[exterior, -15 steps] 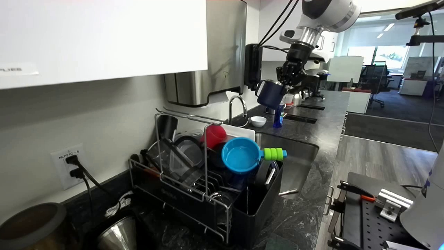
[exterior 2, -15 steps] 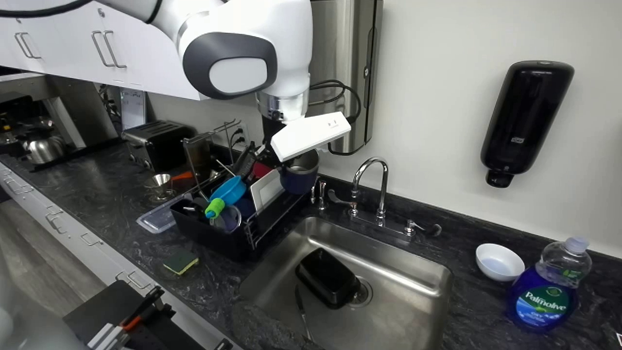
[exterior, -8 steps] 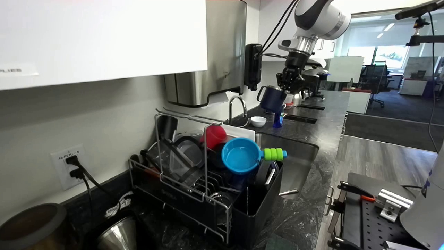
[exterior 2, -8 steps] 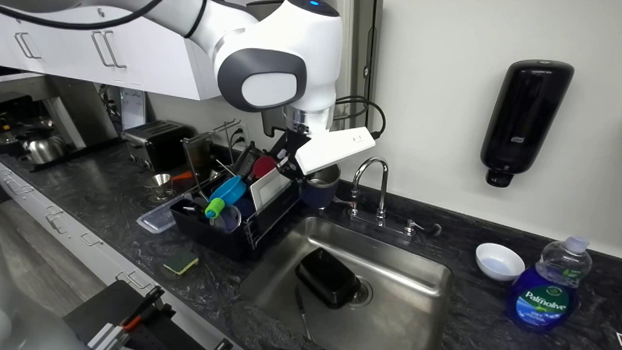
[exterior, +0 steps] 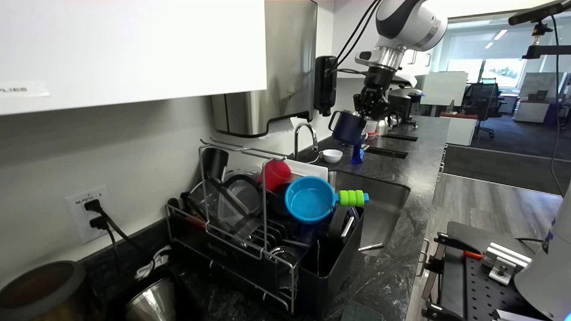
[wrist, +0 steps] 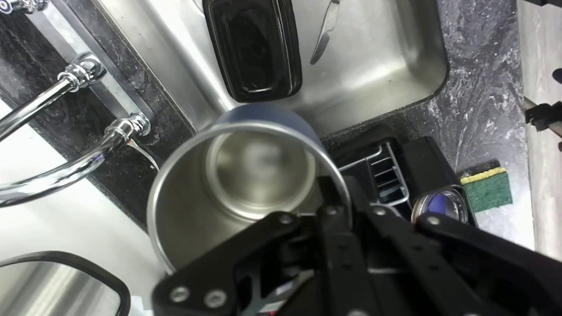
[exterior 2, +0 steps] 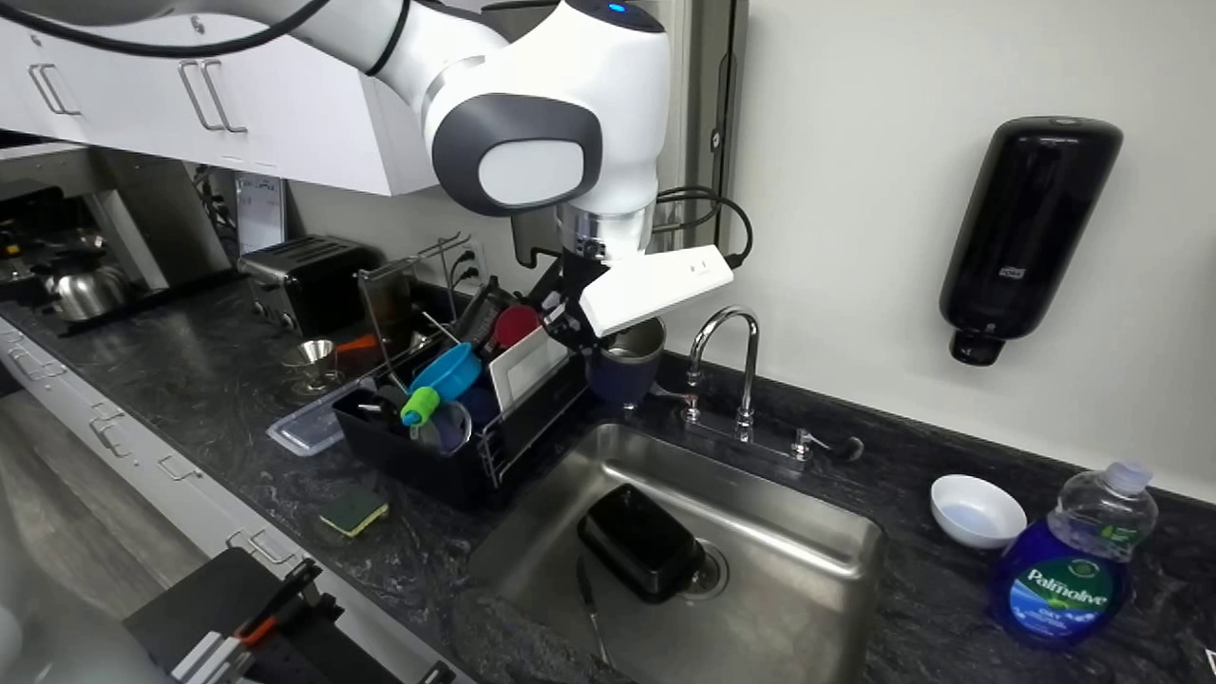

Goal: Pick up the blue cup and place it in the sink

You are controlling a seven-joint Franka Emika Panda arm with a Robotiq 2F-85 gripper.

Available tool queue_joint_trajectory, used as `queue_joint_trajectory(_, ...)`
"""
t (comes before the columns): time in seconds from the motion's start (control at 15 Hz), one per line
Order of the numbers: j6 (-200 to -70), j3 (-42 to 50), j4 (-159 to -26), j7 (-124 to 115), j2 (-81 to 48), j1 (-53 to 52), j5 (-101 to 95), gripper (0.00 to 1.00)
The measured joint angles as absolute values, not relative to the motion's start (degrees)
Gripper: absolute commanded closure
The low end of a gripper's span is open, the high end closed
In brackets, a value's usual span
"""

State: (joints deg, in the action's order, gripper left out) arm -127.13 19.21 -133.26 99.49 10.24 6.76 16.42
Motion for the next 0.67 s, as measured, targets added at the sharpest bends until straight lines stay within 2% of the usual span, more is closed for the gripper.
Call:
queue_joint_trajectory(0.27,-127.1,19.2,-133.3,99.5,10.2,6.8,16.4,0.93)
queue_joint_trajectory(0.33,-127.1,19.2,-133.3,99.5,10.2,6.8,16.4,0.98)
queue_joint_trajectory(0.67,-128.2,19.2,-136.1,100.1,9.4,6.9,16.2,0.98)
